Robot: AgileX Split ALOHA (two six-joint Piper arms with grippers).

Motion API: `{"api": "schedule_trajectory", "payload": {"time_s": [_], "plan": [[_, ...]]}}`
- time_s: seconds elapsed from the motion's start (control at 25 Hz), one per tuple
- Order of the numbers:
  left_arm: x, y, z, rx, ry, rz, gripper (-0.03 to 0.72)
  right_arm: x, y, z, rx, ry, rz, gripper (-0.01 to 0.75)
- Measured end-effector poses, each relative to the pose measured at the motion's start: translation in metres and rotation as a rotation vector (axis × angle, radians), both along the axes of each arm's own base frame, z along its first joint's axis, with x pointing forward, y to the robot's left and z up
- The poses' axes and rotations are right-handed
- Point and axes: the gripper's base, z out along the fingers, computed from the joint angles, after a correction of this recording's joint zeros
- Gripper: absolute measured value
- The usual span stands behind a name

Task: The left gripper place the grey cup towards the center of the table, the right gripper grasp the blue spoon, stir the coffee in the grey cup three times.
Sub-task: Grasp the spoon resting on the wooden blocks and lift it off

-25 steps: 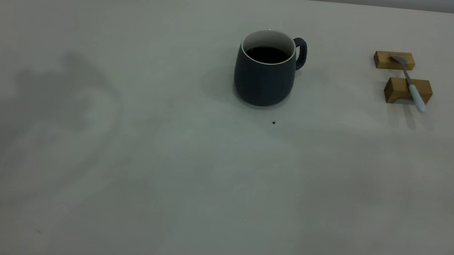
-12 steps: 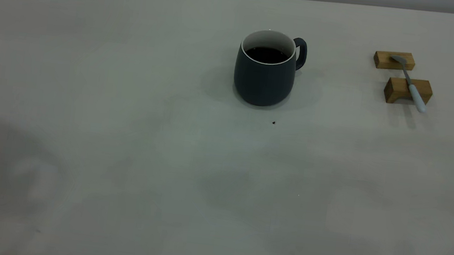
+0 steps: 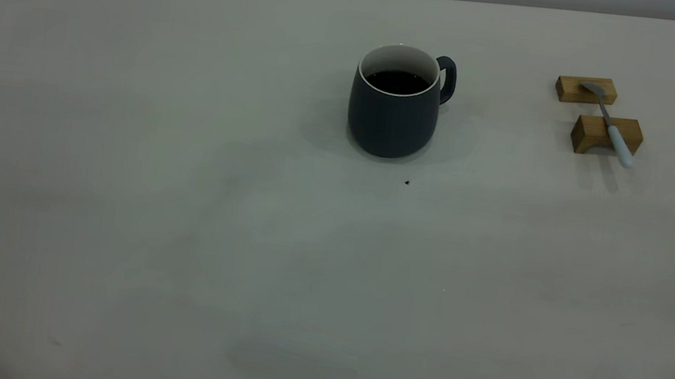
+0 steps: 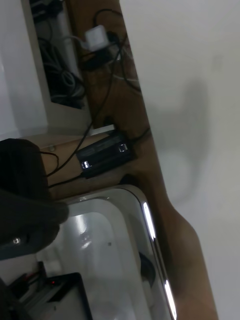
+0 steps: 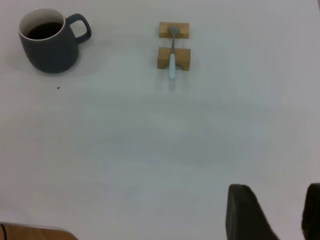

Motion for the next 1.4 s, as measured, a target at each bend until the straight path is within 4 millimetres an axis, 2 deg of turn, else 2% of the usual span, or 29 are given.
{"api": "schedule_trajectory", "payload": {"time_s": [0.28, 0.64, 1.04, 1.24, 1.4], "plan": [[-0.027, 0.007, -0.015, 0.005, -0.102, 0.016, 0.585, 0.0, 0.0, 0.0, 0.0, 0.0, 0.0, 0.321], [-0.053, 0.012, -0.004, -0.033, -0.297, 0.033, 0.585, 0.0, 0.0, 0.0, 0.0, 0.0, 0.0, 0.321], [-0.093, 0.02, 0.004, -0.028, -0.587, 0.228, 0.585, 0.0, 0.0, 0.0, 0.0, 0.0, 0.0, 0.321], [-0.115, 0.019, 0.003, -0.032, -0.73, 0.251, 0.585, 0.0, 0.0, 0.0, 0.0, 0.0, 0.0, 0.321], [-0.116, 0.019, 0.002, -0.032, -0.734, 0.251, 0.585, 0.0, 0.0, 0.0, 0.0, 0.0, 0.0, 0.321]]}}
